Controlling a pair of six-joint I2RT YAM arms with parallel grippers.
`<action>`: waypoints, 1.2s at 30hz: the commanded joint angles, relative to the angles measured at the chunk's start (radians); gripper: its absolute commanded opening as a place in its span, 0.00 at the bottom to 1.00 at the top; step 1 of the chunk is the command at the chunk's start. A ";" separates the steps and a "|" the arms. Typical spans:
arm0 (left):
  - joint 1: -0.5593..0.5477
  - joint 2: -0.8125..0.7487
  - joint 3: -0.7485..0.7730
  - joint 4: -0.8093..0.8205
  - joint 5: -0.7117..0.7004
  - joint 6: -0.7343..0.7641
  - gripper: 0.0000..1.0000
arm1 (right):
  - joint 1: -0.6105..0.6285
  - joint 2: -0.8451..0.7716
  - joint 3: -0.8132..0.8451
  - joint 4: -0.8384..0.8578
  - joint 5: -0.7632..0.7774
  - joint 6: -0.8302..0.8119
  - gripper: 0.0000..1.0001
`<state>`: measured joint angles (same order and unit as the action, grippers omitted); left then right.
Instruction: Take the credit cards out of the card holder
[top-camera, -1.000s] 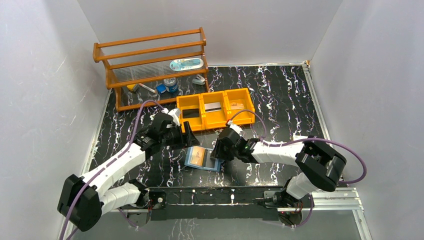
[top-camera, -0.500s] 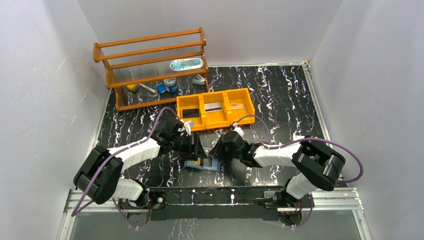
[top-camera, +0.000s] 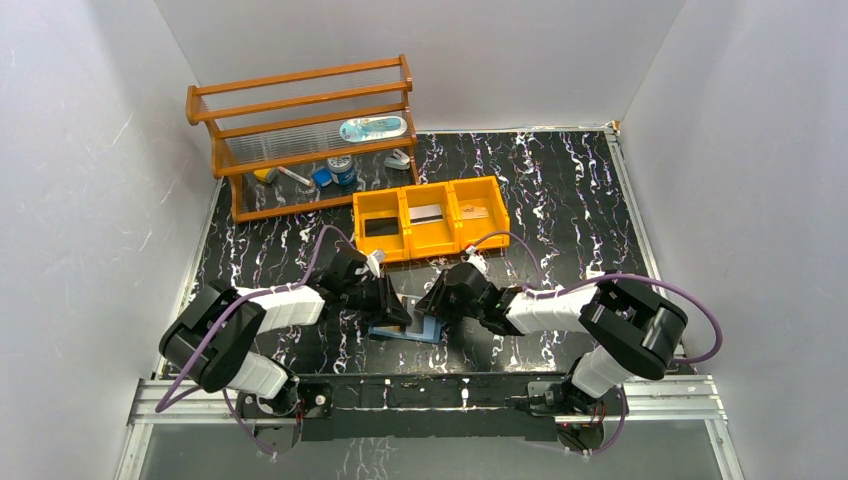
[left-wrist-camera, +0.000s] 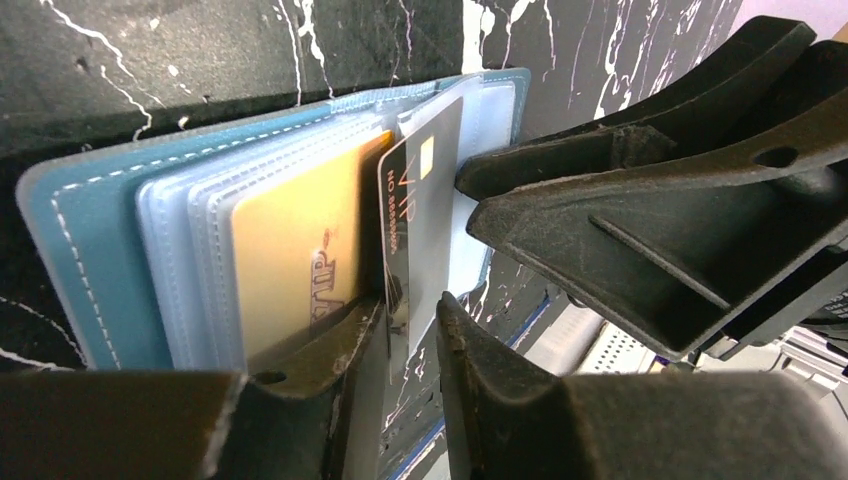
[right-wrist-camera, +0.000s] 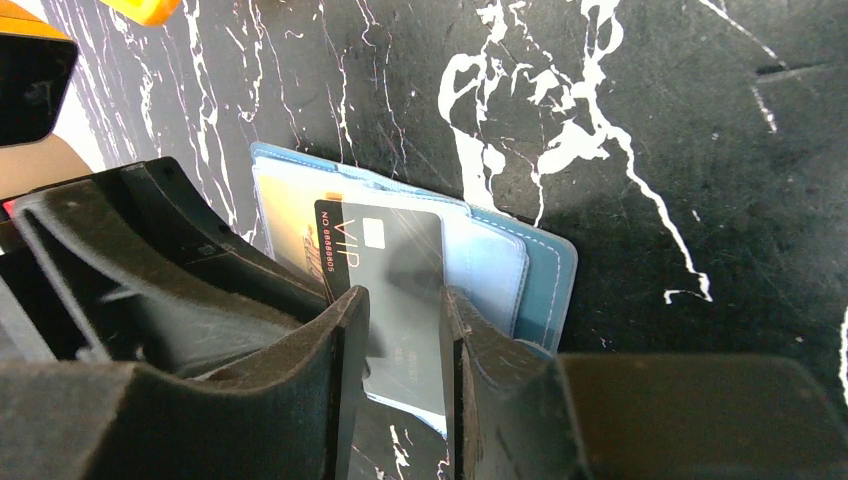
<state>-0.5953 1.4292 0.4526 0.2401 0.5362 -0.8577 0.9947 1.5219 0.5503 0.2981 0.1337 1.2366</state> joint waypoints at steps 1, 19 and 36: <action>-0.003 0.015 -0.025 -0.003 -0.038 -0.011 0.17 | 0.005 0.028 -0.062 -0.176 0.016 -0.017 0.41; -0.003 -0.071 -0.034 0.010 -0.036 -0.008 0.15 | 0.005 0.030 -0.064 -0.172 0.018 -0.017 0.41; -0.003 -0.181 0.016 -0.203 -0.172 0.082 0.00 | 0.005 0.018 -0.067 -0.189 0.037 -0.018 0.41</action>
<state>-0.5987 1.3025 0.4274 0.1524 0.4278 -0.8398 0.9951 1.5177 0.5385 0.3130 0.1398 1.2537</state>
